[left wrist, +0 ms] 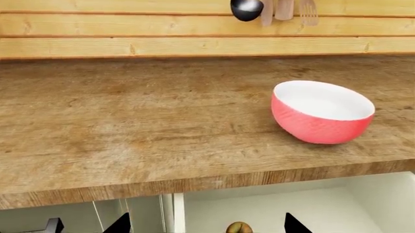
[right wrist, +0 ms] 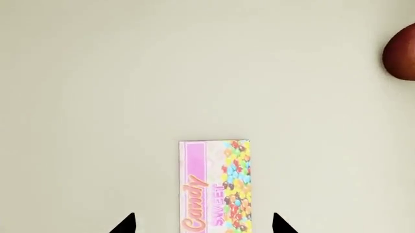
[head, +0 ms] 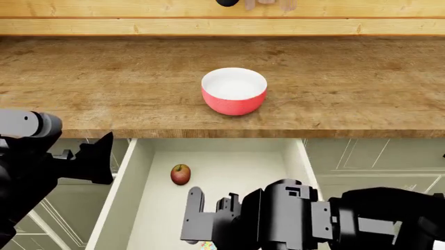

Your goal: Place the bar in the bowl and close the drawer.

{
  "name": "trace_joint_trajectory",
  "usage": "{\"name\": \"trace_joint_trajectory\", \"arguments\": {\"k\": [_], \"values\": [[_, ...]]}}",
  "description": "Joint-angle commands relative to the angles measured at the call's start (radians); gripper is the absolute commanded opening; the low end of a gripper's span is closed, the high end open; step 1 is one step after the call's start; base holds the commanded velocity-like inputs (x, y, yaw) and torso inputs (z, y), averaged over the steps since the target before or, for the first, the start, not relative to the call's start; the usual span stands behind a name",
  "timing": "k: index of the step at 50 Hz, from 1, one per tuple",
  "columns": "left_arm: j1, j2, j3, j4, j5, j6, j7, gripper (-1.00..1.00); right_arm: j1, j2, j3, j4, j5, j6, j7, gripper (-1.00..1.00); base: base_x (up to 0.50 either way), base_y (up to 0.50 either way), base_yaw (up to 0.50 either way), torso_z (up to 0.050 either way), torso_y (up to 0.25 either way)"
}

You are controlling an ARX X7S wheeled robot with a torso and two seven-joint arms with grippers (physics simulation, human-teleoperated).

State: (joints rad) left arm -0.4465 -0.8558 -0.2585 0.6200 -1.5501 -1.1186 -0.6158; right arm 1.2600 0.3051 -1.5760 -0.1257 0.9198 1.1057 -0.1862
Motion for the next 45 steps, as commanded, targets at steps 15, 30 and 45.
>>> {"name": "trace_joint_trajectory", "arguments": {"k": [15, 30, 45], "values": [[0.033, 0.001, -0.01, -0.009, 0.028, 0.02, 0.029, 1.0, -0.042, -0.034, -0.081, 0.114, -0.091, -0.075, -0.046, 1.0, 0.0, 0.0, 0.0, 0.0, 0.0], [0.033, 0.005, 0.004, -0.022, 0.053, 0.027, 0.047, 1.0, -0.05, -0.033, -0.093, 0.153, -0.111, -0.096, -0.057, 1.0, 0.0, 0.0, 0.0, 0.0, 0.0], [0.05, 0.006, 0.004, -0.026, 0.066, 0.036, 0.056, 1.0, -0.073, -0.06, -0.121, 0.245, -0.15, -0.153, -0.102, 1.0, 0.0, 0.0, 0.0, 0.0, 0.0]]}}
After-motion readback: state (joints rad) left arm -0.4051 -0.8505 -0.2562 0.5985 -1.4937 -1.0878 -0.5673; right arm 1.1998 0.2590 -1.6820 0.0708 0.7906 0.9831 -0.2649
